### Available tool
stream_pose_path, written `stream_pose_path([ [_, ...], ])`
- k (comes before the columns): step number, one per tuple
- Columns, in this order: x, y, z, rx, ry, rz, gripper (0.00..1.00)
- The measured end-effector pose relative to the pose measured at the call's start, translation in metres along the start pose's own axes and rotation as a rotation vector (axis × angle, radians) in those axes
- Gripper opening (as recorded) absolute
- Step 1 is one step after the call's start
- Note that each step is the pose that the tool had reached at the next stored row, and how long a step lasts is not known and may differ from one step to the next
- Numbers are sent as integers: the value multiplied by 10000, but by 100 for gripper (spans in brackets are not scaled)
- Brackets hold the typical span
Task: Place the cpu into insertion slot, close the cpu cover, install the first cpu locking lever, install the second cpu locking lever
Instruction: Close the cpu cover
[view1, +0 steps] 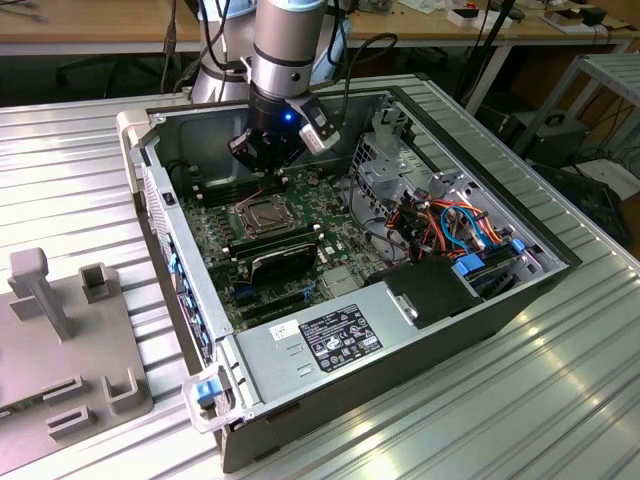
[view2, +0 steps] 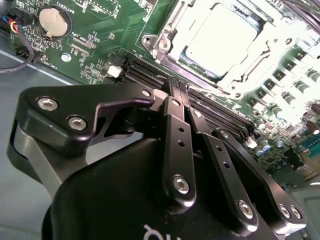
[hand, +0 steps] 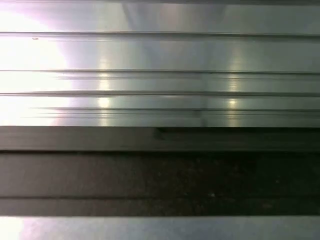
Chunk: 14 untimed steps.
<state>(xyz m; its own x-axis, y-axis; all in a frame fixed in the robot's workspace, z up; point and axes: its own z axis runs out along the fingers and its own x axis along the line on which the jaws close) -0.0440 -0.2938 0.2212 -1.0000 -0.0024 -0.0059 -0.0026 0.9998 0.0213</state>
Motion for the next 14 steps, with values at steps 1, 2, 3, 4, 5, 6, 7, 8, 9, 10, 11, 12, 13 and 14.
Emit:
stream_pose_path([
  [1,0,0,13,1,0,-10,11],
  [2,0,0,22,0,1,-12,11],
  [3,0,0,34,0,1,-13,11],
  [4,0,-1,43,1,1,-13,11],
  [5,0,-1,54,0,1,-13,11],
  [6,0,-1,62,0,2,-13,11],
  [7,-4,-1,74,0,3,-15,11],
  [8,-14,-2,82,1,4,-13,11],
  [9,-24,-1,85,2,2,-13,11],
  [10,-31,-2,89,1,1,-14,11],
  [11,-33,-2,92,1,1,-15,11],
  [12,-35,-2,97,0,0,-13,11],
  [13,-36,-1,101,0,0,-13,11],
  [14,-36,-2,106,0,0,-13,11],
])
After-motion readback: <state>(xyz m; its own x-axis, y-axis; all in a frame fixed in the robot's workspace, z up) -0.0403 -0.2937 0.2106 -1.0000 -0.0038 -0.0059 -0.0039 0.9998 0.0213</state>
